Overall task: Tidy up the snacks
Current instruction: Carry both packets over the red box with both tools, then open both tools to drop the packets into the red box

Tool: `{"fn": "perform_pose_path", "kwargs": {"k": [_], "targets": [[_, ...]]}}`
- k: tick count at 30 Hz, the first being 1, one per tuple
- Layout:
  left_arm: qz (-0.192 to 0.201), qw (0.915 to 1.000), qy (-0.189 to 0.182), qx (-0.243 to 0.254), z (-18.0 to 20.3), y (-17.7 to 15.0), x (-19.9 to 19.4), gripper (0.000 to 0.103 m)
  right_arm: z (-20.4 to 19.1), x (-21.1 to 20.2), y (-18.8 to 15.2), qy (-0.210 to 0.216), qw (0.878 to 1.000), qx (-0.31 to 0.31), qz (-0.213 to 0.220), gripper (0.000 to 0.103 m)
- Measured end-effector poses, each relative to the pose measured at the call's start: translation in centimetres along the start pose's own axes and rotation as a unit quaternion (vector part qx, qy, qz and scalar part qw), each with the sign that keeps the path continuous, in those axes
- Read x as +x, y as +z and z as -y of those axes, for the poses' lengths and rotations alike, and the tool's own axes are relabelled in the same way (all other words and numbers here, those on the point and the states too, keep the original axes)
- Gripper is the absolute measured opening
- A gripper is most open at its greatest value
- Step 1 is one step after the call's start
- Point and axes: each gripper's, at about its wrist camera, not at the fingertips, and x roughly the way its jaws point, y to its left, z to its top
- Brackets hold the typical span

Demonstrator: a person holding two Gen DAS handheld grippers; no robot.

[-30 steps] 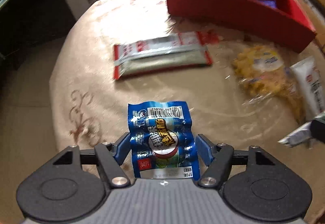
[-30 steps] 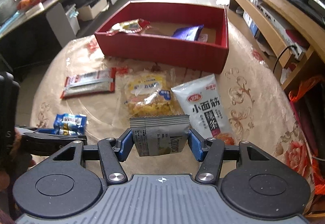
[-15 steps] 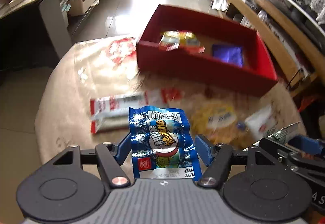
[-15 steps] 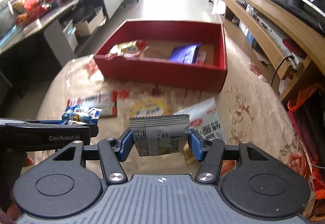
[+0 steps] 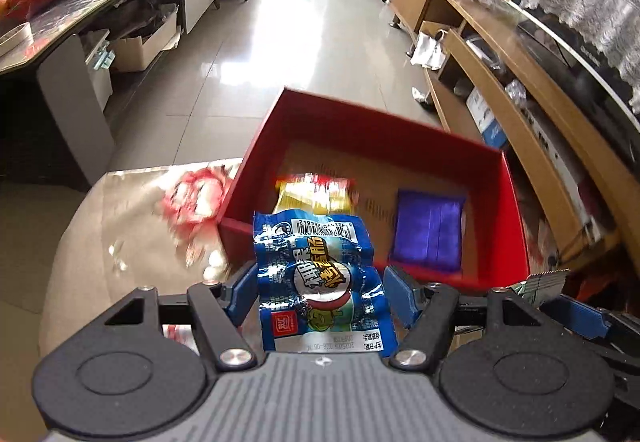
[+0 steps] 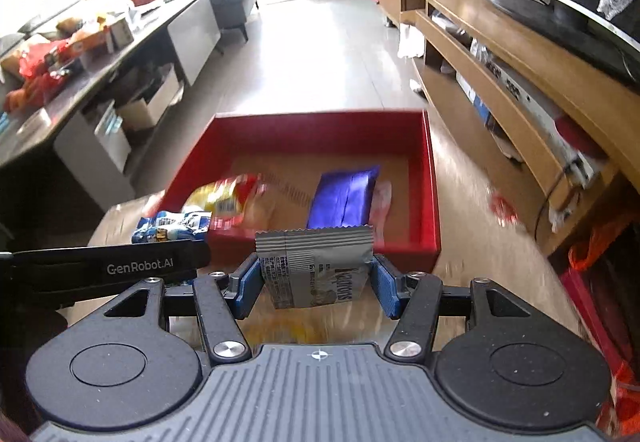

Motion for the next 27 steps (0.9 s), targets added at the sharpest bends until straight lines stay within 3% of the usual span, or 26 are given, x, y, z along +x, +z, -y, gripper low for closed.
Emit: {"fn": "perform_pose_path", "kwargs": {"k": [14,27], "targets": [[-0.007,0.9999,0.005,-0.009,0.7,3.6,6.1,0.064,1.9,5.6,3.1,0.001,1.0,0.028,0.005,0.064],[0.006,0.9998,-0.001,-0.019,0.8,4.6,7.4,0.065,2.4,7.4,3.3,-0.001,0.999,0.039,0.018,0.067]]}}
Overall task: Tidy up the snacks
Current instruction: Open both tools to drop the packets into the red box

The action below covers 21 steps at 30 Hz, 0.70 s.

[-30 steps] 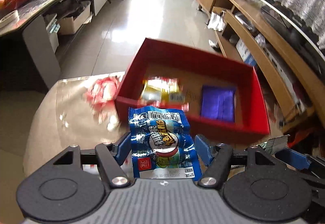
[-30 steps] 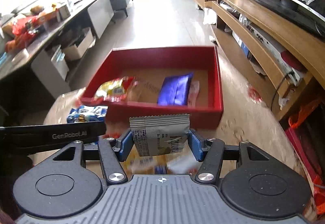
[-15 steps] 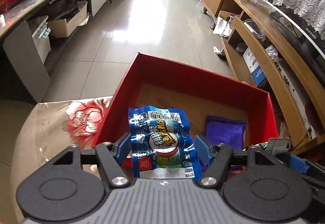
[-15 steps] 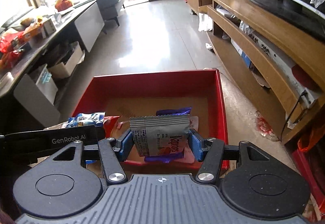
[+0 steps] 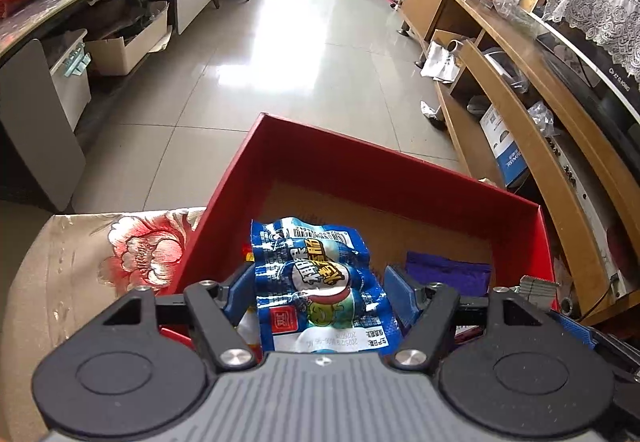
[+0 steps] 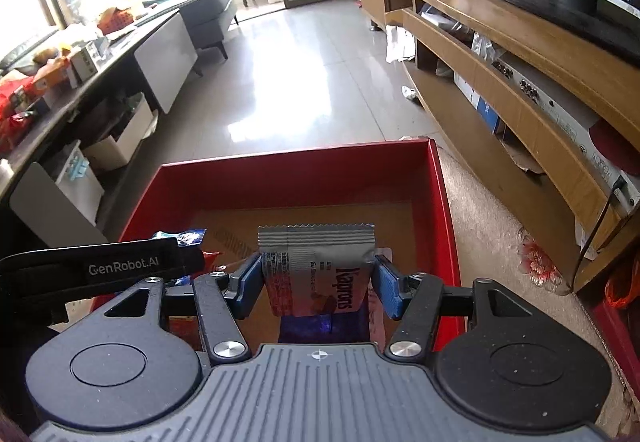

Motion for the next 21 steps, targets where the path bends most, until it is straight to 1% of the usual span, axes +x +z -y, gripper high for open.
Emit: {"fn": "perform_pose_path", "kwargs": {"k": [2,9,15,17,21], "targets": [[0.001,1.0,-0.001,-0.003,0.0,0.0,0.0,0.065,0.1,0.0,0.0,-0.004,1.0,0.001,0.004,0.067],[0.0,0.9995,-0.022,-0.021,-0.2,0.1,0.1,0.068,0.7,-0.1,0.2,-0.009,1.0,0.009,0.011,0.074],[0.006,0.9996,-0.02,-0.017,-0.1,0.2,-0.3,0.069,1.1,0.0,0.2,-0.013,1.0,0.015,0.015,0.078],[0.005,0.9996,-0.023,-0.018,0.0,0.2,-0.6,0.071,1.0,0.0,0.2,-0.013,1.0,0.013,0.014,0.078],[0.007,0.9998,-0.017,-0.007,0.3,0.1,-1.5,0.072,0.6,-0.2,0.1,-0.015,1.0,0.001,0.01,0.079]]}}
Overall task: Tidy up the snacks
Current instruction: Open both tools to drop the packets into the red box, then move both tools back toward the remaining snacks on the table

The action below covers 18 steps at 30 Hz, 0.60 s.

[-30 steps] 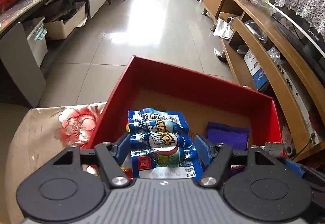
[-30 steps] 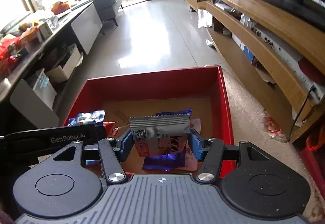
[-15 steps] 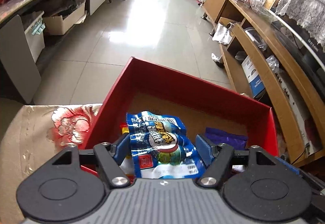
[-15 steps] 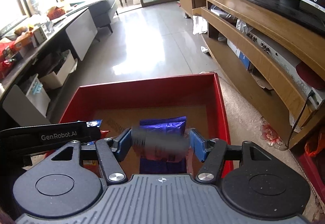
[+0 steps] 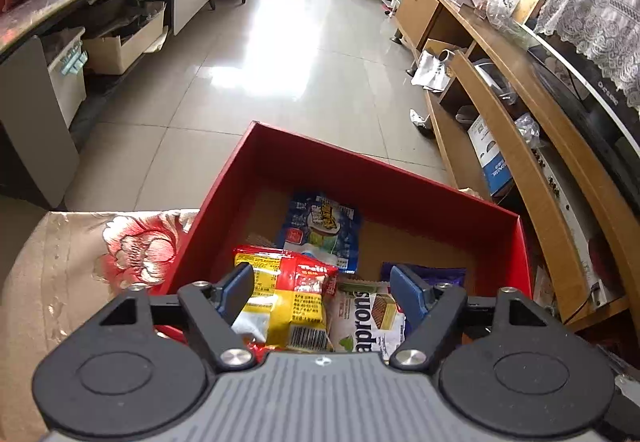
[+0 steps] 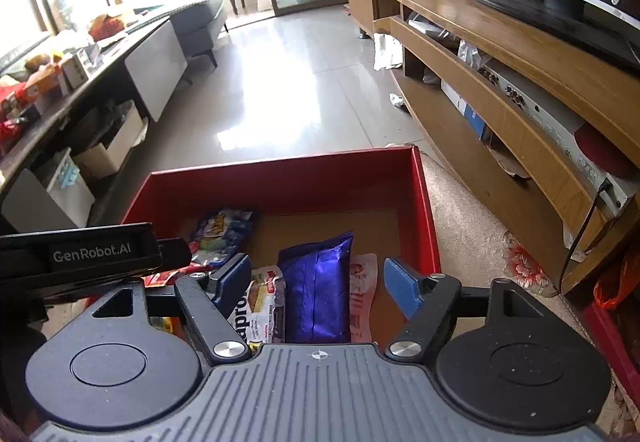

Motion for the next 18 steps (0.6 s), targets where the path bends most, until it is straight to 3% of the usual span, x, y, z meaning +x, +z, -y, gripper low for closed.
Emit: {"fn": "perform_pose_path", "kwargs": {"k": [12,18], "targets": [[0.008,0.9999,0.012,0.004,-2.8,-1.4,-4.2,0.074,-2.3,-2.0,-0.4,-0.006,0.999,-0.05,-0.005,0.082],[-0.009,0.9997,0.013,0.017,-4.6,-2.9,-5.3,0.074,-2.6,-3.3,-1.0,-0.011,0.998,-0.063,-0.01,0.082]]}}
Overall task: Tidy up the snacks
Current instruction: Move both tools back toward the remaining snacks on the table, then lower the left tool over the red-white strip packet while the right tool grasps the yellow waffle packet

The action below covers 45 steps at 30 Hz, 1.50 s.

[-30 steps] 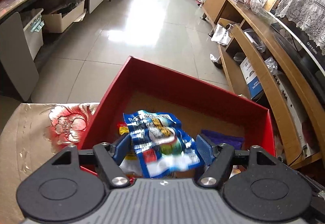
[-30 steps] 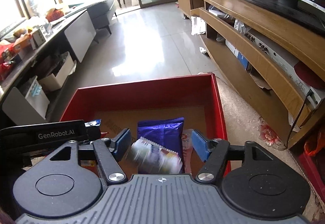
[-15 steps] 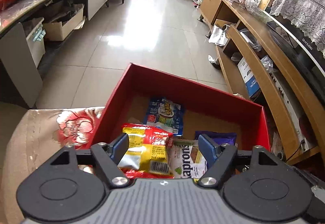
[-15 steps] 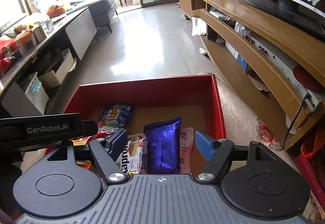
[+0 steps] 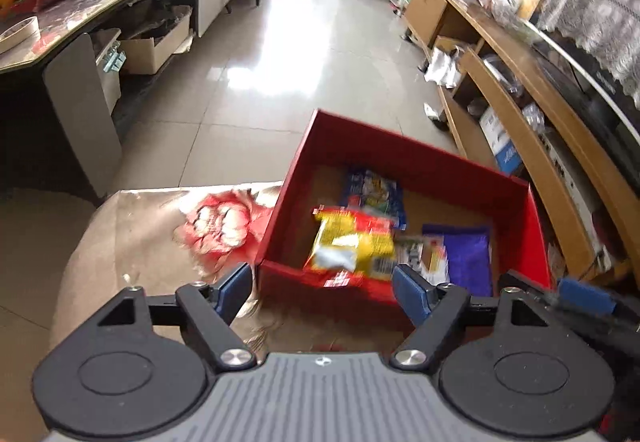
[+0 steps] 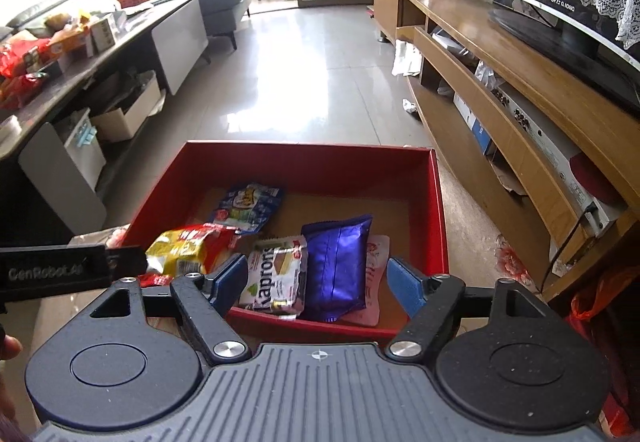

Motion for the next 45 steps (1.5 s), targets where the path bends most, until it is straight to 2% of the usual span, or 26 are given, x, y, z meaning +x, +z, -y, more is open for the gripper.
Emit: {"fn": "perform_pose_path", "kwargs": {"k": [4,10,14,19,21,24,27,33,35,39,41,45], "targets": [[-0.016,0.999,-0.002,0.041,-0.7,-1.5,-0.3,0.074,-0.1,-0.9,-0.7,-0.001,1.0,-0.01,-0.007,0.082],[-0.047,0.9927,-0.032,0.107,-1.9,-3.7,-0.1,0.074,-0.4,-1.9,-2.9,-0.008,0.999,-0.036,-0.033,0.082],[-0.068,0.9848,-0.06,0.148,-2.6,-4.4,0.9,0.074,-0.4,-2.6,-4.8,0.008,0.997,-0.041,-0.06,0.083],[-0.085,0.9753,-0.078,0.188,-2.8,-4.5,2.3,0.074,-1.1,-2.7,-6.7,0.022,0.994,-0.053,-0.092,0.084],[-0.096,0.9684,-0.096,0.209,-2.7,-4.6,2.7,0.075,-1.5,-2.6,-6.8,0.031,0.993,-0.051,-0.099,0.084],[-0.103,0.9599,-0.095,0.243,-2.7,-5.0,3.4,0.076,-2.0,-2.3,-6.8,0.048,0.992,-0.047,-0.106,0.084],[-0.115,0.9548,-0.092,0.258,-2.8,-5.2,4.7,0.076,-2.5,-1.9,-6.9,0.052,0.991,-0.049,-0.112,0.084],[-0.144,0.9457,-0.115,0.268,-3.0,-5.7,6.3,0.078,-2.9,-1.5,-7.4,0.062,0.989,-0.053,-0.122,0.085],[-0.14,0.9421,-0.117,0.281,-2.9,-6.2,6.0,0.08,-2.7,-1.5,-7.5,0.061,0.989,-0.053,-0.125,0.085],[-0.145,0.9404,-0.119,0.283,-3.1,-8.1,4.9,0.083,-2.2,-1.5,-7.4,0.06,0.989,-0.043,-0.125,0.085],[-0.143,0.9371,-0.104,0.301,-2.7,-9.2,4.3,0.083,-2.0,-1.7,-7.4,0.06,0.99,-0.04,-0.124,0.085],[-0.134,0.9389,-0.063,0.311,-1.9,-11.5,3.3,0.082,-2.0,-2.2,-7.5,0.065,0.99,-0.041,-0.12,0.085]]}}
